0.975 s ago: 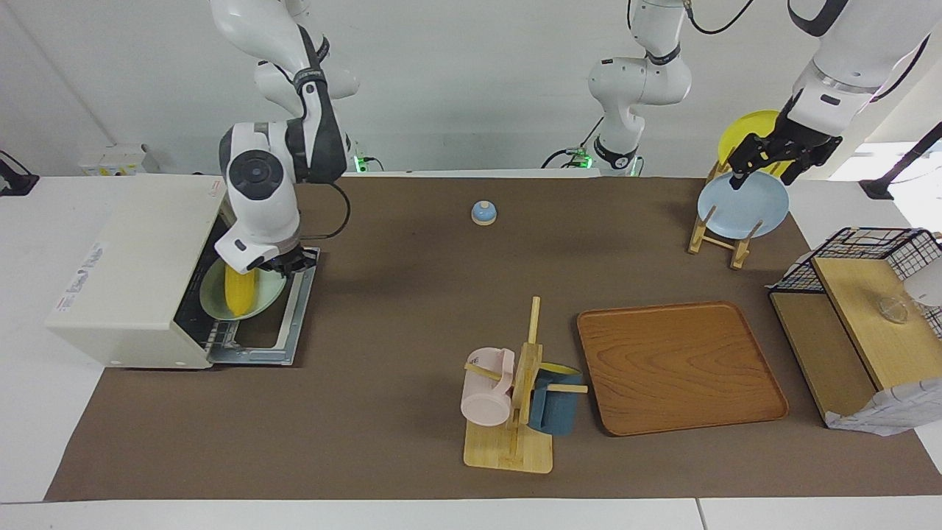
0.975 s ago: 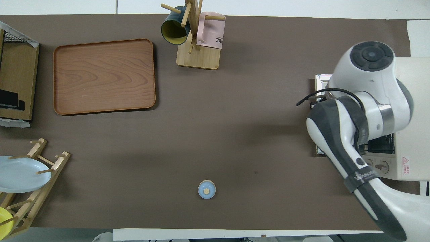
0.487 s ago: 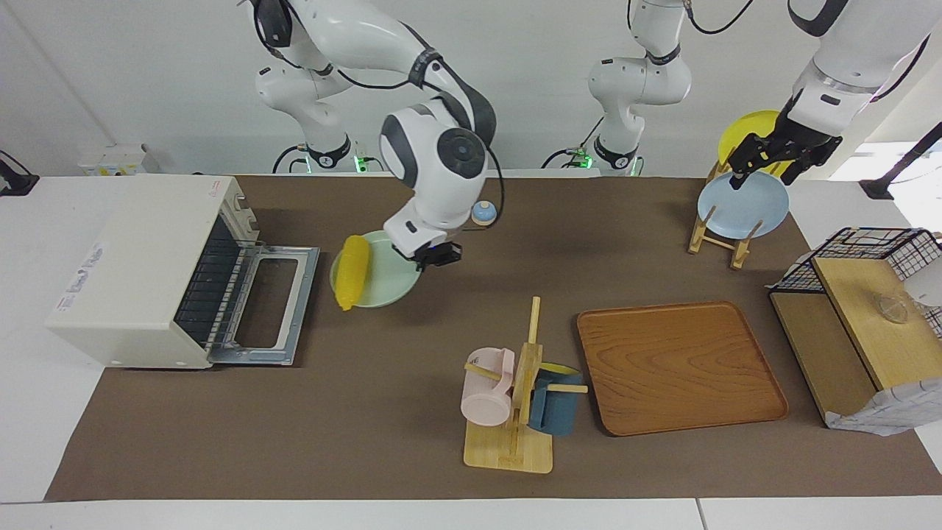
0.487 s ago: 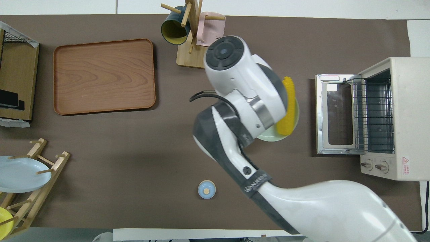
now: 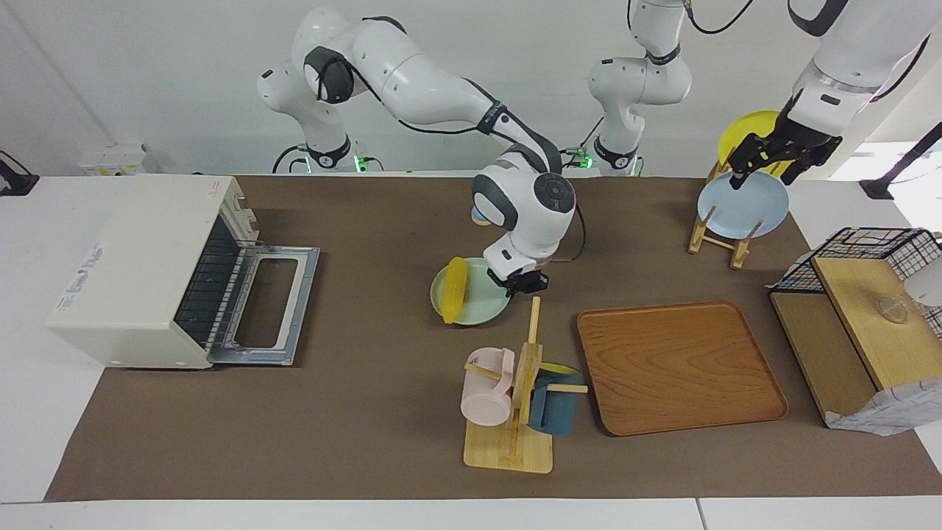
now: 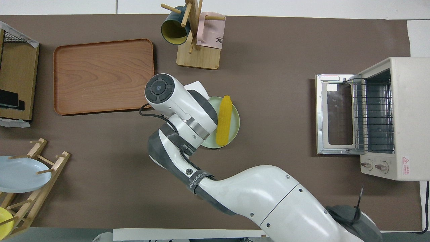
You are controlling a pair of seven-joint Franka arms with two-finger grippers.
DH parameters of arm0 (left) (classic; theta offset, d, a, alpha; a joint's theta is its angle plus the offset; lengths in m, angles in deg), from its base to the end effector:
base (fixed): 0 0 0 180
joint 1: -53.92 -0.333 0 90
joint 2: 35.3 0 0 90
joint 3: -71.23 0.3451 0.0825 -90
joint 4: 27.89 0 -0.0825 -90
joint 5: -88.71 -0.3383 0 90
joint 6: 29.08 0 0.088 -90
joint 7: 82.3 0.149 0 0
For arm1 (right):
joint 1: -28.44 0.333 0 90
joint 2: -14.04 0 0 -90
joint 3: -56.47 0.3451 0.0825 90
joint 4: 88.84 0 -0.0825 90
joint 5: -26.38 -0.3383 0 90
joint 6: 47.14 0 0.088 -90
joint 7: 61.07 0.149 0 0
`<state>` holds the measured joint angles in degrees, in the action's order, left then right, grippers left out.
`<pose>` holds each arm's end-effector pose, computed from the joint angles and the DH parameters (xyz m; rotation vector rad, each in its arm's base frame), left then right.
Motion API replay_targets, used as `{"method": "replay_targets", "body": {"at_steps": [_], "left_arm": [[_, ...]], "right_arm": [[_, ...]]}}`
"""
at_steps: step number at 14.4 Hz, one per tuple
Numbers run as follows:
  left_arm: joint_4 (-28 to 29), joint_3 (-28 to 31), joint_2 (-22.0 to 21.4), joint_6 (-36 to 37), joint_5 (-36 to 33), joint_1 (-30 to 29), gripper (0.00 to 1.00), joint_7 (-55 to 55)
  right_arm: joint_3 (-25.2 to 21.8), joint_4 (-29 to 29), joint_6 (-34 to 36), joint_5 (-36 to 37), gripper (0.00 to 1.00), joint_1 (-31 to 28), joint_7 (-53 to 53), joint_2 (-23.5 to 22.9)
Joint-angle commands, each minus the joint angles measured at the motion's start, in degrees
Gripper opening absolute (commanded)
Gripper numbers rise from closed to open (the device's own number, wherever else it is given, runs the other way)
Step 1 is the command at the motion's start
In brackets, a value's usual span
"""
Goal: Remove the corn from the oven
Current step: 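Pull the plate with corn out of the oven with the right gripper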
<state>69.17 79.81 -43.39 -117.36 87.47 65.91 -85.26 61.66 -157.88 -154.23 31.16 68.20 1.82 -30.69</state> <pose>0.4563 -0.0184 0.6240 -3.1401 0.0141 0.0213 0.5241 0.4858 0.3023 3.0052 -0.4642 -0.0857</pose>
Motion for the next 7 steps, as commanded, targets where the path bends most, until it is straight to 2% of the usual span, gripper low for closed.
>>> {"method": "replay_targets", "body": {"at_steps": [1,2,4,5,6,7], "left_arm": [[0.06,-0.24,-0.61,0.21,-1.05,-0.47,1.0,-0.81],[0.58,-0.24,-0.79,-0.14,-1.05,-1.08,1.0,-0.81],[6.53,-0.85,-3.85,-2.84,-0.96,-0.48,1.0,-0.64],[11.26,-1.63,-5.86,-6.52,-0.61,0.4,1.0,-1.07],[16.01,-3.12,-6.93,-10.21,-0.52,3.1,1.0,-3.08],[19.02,-3.74,-6.68,-13.55,-0.43,6.43,1.0,-6.67]], "right_arm": [[0.7,2.15,0.9,-3.71,0.23,-1.08,3.82,-1.06],[0.7,2.5,1.26,-4.43,0.49,-2.05,3.73,-0.8],[0.79,7.31,1.79,-4.87,0.55,-2.14,3.82,-0.36],[0.44,7.6,2.4,-4.53,0.55,-2.75,3.56,1.73],[0.27,6.47,4.24,-4.0,0.55,-5.02,1.38,4.88],[0.26,2.81,6.34,-3.82,0.56,-7.91,-4.04,8.05]]}}
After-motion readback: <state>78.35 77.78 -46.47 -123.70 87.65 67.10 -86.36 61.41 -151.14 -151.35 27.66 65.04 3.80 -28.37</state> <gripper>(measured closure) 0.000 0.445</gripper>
